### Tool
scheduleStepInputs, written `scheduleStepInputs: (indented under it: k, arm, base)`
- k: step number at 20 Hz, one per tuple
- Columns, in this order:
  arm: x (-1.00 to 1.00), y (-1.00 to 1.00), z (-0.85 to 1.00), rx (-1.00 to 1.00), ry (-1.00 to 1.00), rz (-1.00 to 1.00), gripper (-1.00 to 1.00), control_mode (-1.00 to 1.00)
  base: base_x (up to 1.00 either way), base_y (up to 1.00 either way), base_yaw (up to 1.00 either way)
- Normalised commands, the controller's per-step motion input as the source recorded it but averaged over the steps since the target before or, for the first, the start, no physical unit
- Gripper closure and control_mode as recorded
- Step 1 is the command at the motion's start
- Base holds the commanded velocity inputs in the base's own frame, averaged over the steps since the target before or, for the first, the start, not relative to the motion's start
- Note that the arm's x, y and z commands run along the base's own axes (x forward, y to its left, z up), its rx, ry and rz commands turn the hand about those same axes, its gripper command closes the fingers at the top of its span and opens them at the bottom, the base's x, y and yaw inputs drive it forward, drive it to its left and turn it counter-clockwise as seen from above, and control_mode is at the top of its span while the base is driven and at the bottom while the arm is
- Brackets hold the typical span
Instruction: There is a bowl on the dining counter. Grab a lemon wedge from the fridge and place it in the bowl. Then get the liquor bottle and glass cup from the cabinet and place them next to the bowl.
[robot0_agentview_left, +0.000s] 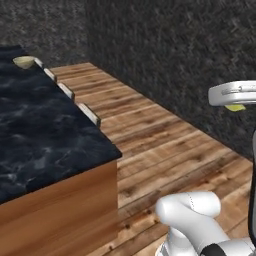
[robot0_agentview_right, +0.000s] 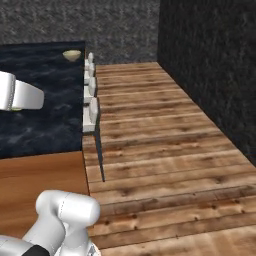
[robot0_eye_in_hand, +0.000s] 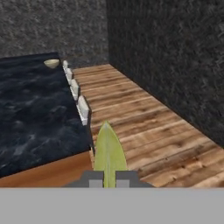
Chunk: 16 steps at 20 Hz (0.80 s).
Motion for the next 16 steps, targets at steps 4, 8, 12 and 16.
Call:
scheduleStepInputs:
  k: [4, 8, 12, 16]
  arm:
    - [0.00, 0.00, 0.00, 0.00, 0.00, 0.00, 1.00, 1.00]
    - [0.00, 0.00, 0.00, 0.00, 0.00, 0.00, 1.00, 1.00]
    - [0.00, 0.00, 0.00, 0.00, 0.00, 0.00, 1.00, 1.00]
    - [0.00, 0.00, 0.00, 0.00, 0.00, 0.00, 1.00, 1.00]
  base:
    - [0.52, -0.90, 0.22]
    - [0.51, -0.87, 0.23]
    - [0.51, -0.84, 0.25]
    - [0.53, -0.77, 0.28]
